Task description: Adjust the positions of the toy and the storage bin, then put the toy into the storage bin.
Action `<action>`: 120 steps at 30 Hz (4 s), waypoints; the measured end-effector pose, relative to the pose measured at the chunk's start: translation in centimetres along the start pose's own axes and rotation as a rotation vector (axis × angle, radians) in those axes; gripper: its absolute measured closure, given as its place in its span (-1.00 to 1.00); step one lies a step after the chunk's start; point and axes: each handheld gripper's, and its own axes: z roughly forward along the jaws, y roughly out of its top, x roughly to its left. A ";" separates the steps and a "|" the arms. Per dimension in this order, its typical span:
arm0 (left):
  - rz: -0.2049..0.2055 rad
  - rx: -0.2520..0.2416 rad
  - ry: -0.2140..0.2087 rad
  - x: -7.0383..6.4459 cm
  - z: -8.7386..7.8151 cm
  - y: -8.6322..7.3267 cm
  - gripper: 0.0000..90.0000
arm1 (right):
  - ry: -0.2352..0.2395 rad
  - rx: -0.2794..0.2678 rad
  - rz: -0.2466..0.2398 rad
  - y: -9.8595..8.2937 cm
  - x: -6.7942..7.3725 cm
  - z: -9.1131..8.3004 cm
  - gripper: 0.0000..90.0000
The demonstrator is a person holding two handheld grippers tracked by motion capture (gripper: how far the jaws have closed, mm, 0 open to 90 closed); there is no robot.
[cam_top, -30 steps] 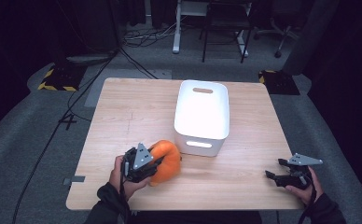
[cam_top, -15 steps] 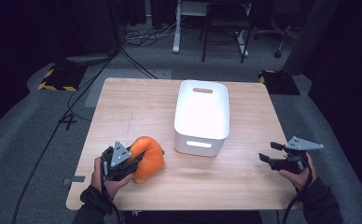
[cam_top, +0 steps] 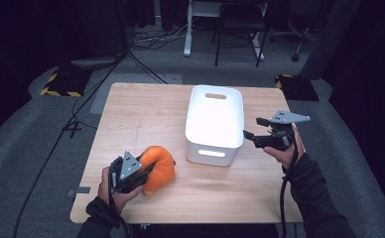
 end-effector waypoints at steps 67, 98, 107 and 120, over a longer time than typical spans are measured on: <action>-0.032 -0.050 -0.027 -0.2 1.6 -0.1 0.27 | 0.006 -0.052 0.034 -5.8 1.2 -7.7 -0.53; -0.040 -0.067 -0.055 0.3 1.7 -0.4 0.25 | -0.150 0.249 0.141 -18.6 -5.5 -6.0 -0.64; -0.041 -0.055 -0.054 0.3 1.6 -0.3 0.25 | -0.153 0.239 0.148 -18.5 -5.3 -5.6 -0.65; -0.011 -0.082 -0.031 -0.3 1.4 0.8 0.34 | -0.141 0.239 0.140 -18.5 -5.3 -5.6 -0.65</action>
